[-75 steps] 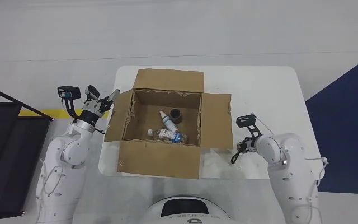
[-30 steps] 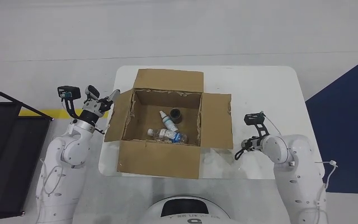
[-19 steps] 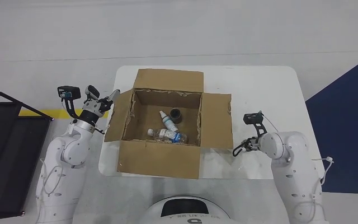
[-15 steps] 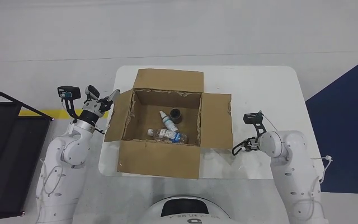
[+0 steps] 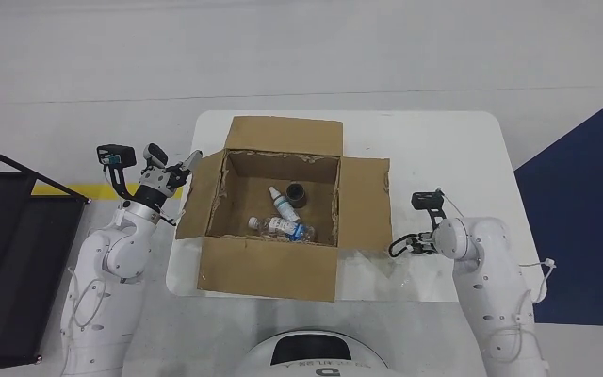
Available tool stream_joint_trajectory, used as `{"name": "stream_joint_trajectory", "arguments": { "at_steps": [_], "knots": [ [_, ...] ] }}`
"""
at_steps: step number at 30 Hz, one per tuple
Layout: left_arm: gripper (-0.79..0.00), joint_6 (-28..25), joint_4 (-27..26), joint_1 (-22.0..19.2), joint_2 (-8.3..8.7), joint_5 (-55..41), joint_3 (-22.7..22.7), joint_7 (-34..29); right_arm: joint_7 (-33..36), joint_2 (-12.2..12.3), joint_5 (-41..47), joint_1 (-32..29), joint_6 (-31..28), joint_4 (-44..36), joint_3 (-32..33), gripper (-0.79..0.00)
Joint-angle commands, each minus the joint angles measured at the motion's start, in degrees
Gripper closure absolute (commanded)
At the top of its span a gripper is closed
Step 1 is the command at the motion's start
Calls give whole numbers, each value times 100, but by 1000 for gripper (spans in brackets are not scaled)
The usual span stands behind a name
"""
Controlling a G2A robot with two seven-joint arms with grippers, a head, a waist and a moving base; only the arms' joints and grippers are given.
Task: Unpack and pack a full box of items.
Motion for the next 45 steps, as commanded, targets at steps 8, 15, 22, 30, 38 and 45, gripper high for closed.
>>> {"name": "stream_joint_trajectory", "arguments": {
  "at_steps": [8,15,22,30,38,45],
  "knots": [
    [-785,0,0,0,0,0,0,0,-55,18,71,28,-40,30,47,0],
    [-785,0,0,0,0,0,0,0,-246,37,205,-113,-49,-303,186,0],
    [-785,0,0,0,0,0,0,0,-1345,26,1307,-485,79,-852,840,0],
    [-785,0,0,0,0,0,0,0,-2701,-40,4612,-807,-346,-801,2175,0],
    [-785,0,0,0,0,0,0,0,-2021,16,7115,-740,-1654,-817,2475,0],
    [-785,0,0,0,0,0,0,0,-1437,91,6691,219,-1475,-1026,1161,0]
  ]
}}
